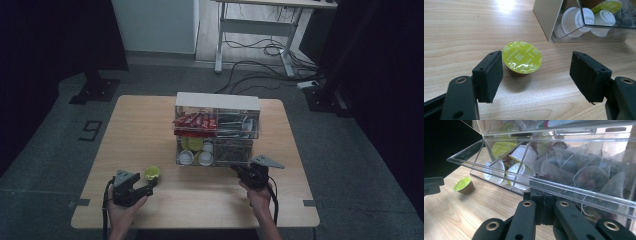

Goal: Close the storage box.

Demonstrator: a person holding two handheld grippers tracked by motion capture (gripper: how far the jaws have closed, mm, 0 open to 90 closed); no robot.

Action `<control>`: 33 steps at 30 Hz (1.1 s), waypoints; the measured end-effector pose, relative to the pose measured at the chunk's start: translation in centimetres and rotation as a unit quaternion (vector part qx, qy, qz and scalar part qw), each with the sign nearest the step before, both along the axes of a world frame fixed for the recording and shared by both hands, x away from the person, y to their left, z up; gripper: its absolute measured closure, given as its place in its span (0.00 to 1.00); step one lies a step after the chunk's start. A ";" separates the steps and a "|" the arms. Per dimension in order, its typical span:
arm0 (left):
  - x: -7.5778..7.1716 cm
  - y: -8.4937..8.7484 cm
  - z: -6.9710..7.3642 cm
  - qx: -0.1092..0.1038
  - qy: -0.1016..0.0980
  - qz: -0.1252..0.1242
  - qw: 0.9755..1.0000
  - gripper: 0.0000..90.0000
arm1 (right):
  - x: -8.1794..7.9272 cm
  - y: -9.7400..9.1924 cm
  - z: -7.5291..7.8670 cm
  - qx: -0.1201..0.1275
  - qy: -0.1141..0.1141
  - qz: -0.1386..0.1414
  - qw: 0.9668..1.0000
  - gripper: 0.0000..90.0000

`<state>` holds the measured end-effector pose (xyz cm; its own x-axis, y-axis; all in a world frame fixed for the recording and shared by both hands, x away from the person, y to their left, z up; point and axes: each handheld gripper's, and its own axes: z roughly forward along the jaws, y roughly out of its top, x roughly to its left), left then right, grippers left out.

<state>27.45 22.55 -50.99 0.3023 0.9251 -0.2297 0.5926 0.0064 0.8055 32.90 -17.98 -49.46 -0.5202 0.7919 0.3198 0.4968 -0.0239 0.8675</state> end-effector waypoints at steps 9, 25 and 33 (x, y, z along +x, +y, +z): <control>0.0 0.3 0.1 -0.001 -0.001 0.001 1.000 0.31 | -0.3 1.7 -0.5 -0.016 0.006 0.026 0.999 0.99; 0.1 0.5 -0.2 0.002 0.008 -0.002 1.000 0.31 | -0.3 2.7 -1.8 -0.038 0.030 0.041 0.998 0.98; 0.2 0.7 -0.5 -0.006 0.017 -0.005 1.000 0.31 | -0.3 2.6 -2.0 -0.039 0.028 0.039 0.998 0.98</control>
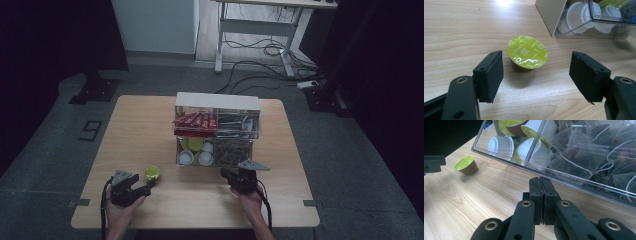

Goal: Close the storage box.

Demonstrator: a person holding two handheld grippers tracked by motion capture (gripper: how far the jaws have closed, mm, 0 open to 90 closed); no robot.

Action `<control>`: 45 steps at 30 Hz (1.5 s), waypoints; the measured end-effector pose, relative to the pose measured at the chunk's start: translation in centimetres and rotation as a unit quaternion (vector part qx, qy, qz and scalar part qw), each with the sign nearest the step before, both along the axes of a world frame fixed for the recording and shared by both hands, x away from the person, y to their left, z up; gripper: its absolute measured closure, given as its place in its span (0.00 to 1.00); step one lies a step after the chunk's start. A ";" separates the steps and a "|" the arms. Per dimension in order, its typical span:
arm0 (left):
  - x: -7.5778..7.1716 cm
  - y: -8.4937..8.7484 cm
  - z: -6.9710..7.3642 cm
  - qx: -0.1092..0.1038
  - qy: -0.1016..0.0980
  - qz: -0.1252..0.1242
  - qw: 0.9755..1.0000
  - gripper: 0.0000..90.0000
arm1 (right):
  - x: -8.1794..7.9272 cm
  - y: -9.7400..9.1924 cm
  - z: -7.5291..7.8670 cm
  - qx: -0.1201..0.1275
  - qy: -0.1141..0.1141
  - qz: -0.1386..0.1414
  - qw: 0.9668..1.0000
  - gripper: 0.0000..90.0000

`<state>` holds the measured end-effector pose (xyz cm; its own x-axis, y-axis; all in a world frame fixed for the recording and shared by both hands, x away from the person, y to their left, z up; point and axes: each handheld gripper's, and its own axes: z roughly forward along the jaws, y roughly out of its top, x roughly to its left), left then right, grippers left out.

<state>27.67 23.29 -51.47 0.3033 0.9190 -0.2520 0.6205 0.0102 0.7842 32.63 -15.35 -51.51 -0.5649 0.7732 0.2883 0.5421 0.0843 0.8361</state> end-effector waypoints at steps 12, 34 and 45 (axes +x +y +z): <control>-0.3 0.0 0.2 0.004 -0.006 0.001 1.000 0.31 | -0.5 -0.2 0.7 0.008 -0.026 0.004 1.000 0.73; -1.2 -1.2 0.5 0.001 -0.010 -0.029 1.000 0.31 | -2.7 -5.7 1.3 0.021 -0.085 -0.021 0.996 0.54; -1.2 -1.4 0.3 0.006 -0.003 -0.040 0.999 0.31 | -4.8 -10.2 -1.4 0.002 -0.052 -0.052 0.997 0.52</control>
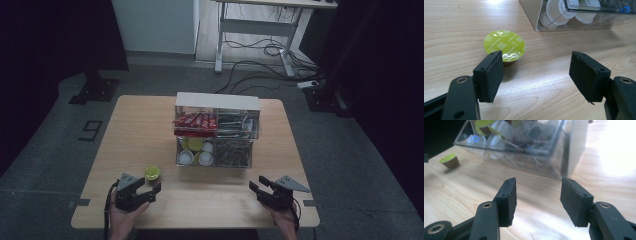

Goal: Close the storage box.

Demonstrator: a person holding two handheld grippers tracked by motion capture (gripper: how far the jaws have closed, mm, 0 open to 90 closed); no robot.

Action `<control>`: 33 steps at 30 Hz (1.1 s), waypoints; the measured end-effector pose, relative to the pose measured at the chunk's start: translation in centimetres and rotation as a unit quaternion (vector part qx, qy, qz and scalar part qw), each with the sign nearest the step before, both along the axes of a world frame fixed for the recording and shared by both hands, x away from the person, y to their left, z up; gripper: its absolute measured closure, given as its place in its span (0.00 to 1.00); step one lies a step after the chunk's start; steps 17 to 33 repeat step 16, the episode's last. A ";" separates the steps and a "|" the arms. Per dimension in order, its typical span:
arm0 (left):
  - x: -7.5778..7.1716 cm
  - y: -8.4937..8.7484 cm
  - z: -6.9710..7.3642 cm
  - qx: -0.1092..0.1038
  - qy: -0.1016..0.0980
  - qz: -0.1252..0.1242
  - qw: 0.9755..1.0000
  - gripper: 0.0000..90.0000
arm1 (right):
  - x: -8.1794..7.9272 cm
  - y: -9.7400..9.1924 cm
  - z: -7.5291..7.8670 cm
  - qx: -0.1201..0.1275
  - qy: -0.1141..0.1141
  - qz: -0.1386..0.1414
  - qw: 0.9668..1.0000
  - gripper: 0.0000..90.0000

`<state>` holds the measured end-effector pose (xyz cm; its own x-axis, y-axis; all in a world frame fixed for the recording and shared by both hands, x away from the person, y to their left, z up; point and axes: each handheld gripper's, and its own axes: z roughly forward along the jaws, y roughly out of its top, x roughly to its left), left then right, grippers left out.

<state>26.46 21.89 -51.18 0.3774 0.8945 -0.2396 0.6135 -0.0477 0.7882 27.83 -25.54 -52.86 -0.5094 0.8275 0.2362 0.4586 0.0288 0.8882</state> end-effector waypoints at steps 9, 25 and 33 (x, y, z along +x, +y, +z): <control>0.1 0.2 -0.1 0.002 0.002 0.000 1.000 0.31 | -0.2 -1.1 -0.4 -0.008 0.008 -0.012 1.000 0.51; 0.0 0.3 0.0 0.001 0.002 0.000 1.000 0.31 | 0.0 -0.9 -0.5 -0.016 0.010 -0.011 1.000 0.51; 0.0 0.3 0.0 0.001 0.002 0.000 1.000 0.31 | 0.0 -0.9 -0.5 -0.016 0.010 -0.011 1.000 0.51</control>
